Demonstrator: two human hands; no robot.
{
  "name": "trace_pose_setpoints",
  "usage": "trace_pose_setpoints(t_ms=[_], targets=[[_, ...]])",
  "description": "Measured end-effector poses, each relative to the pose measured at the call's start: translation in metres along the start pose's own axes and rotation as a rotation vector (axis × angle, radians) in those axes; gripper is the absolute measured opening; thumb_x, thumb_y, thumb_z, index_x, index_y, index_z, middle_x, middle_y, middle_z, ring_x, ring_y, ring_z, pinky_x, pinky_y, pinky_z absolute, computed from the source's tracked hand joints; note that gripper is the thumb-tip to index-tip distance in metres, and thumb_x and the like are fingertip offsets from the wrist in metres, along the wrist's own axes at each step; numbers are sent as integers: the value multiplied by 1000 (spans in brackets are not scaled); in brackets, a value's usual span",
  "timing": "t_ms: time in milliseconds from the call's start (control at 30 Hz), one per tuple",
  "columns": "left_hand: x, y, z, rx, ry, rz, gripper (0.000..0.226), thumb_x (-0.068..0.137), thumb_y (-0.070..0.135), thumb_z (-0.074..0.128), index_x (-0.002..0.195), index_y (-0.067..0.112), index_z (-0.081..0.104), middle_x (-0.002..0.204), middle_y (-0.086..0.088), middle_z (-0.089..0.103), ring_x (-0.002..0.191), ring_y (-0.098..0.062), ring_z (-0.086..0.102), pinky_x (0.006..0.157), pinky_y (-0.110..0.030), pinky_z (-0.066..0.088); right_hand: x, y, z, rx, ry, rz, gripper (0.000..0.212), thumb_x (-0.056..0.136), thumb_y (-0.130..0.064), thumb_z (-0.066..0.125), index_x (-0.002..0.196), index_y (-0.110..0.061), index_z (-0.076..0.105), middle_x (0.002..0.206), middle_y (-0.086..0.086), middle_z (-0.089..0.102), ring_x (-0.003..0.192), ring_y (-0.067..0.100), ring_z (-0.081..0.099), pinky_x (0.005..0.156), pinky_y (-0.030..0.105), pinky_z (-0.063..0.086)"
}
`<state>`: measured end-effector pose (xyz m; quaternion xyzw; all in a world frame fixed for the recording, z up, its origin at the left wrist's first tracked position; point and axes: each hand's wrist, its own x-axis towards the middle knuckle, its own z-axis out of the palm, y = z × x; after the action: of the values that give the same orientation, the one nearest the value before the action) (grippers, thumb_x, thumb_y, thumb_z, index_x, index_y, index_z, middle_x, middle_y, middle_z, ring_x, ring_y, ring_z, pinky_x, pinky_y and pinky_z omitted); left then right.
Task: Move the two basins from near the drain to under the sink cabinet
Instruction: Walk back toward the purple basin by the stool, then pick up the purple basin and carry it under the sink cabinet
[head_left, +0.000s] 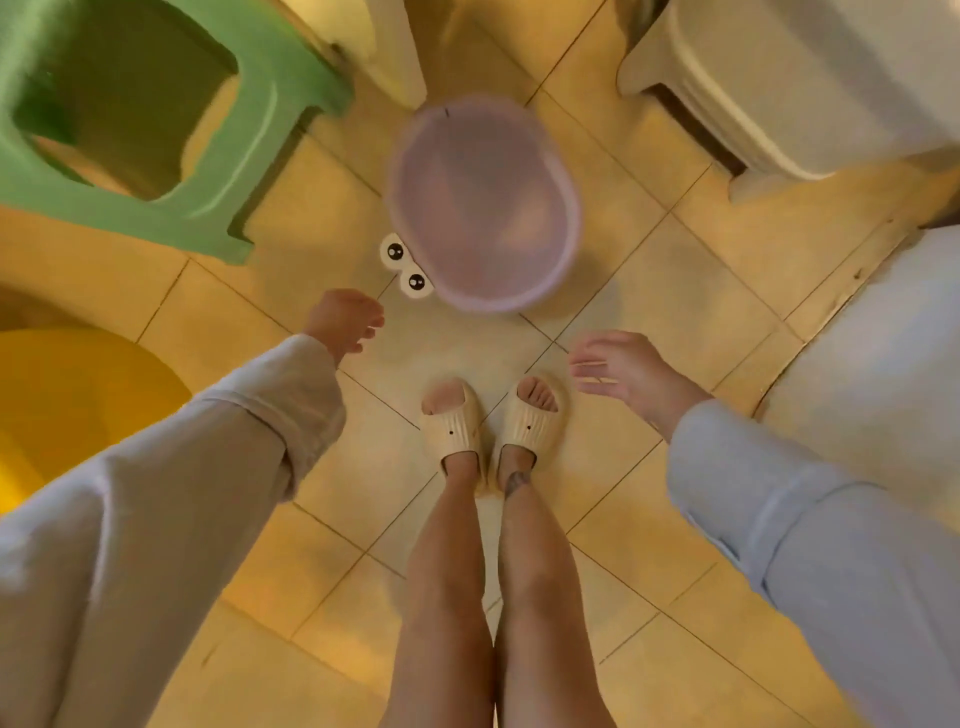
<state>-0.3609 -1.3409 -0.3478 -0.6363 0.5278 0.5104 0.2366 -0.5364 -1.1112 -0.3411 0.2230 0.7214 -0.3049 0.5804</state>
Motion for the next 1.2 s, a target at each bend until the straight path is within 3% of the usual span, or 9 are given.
trace_pose_setpoints(t_ms=[100,200,300,433,567,700,867,967,1200], targets=[[81,12,20,114,119,57,24,90,14,47,104,2,63,115,-21,61,98,-30,61,78,-34,45,79,-8,20,214,78,9,14,92,-2,47,103,-8,51,76,8,54,69,19,53,69,34,52],[146,27,32,300,298,157,42,89,19,48,125,-3,51,133,-21,53,123,-35,49,95,-34,40,150,-9,36,412,143,81,17,88,-8,55,105,-8,54,70,4,44,59,14,40,63,30,49],[196,46,38,303,302,218,57,84,23,57,132,-2,40,137,-20,48,126,-34,47,94,-34,40,194,-6,50,470,54,68,40,87,-17,61,125,-13,54,95,1,59,83,16,56,76,33,48],[235,69,42,350,242,254,74,78,28,67,136,0,32,139,-20,45,126,-35,45,95,-37,41,227,-5,66,459,92,10,47,84,-9,64,128,-14,51,114,4,61,111,23,59,92,38,50],[236,73,38,38,221,209,63,79,21,65,134,3,39,132,-14,49,112,-29,51,95,-40,47,232,0,66,598,101,-14,53,84,6,60,133,-10,48,129,12,58,120,30,55,91,41,50],[193,58,25,-186,200,121,45,81,14,57,125,4,52,108,-10,56,95,-27,56,83,-40,53,188,-2,46,624,83,18,49,85,6,58,131,-9,50,131,14,59,115,28,57,82,37,50],[70,21,1,-533,70,-26,9,83,13,52,76,14,57,74,-2,53,70,-21,53,61,-29,49,79,-2,7,606,59,-61,38,86,11,50,114,-15,52,124,14,57,111,28,55,100,43,44],[-26,-2,-18,-694,-27,-80,9,84,15,53,78,16,59,74,-2,58,67,-20,55,67,-33,49,-8,-1,-18,571,23,-74,30,86,12,48,100,-14,56,112,13,61,103,28,57,99,44,44],[-225,-29,-60,-838,-110,-137,14,86,14,54,95,8,63,82,-6,59,76,-22,57,71,-34,51,-194,18,-69,535,-19,-121,25,85,11,52,88,-12,59,76,5,74,84,24,63,72,35,52]])
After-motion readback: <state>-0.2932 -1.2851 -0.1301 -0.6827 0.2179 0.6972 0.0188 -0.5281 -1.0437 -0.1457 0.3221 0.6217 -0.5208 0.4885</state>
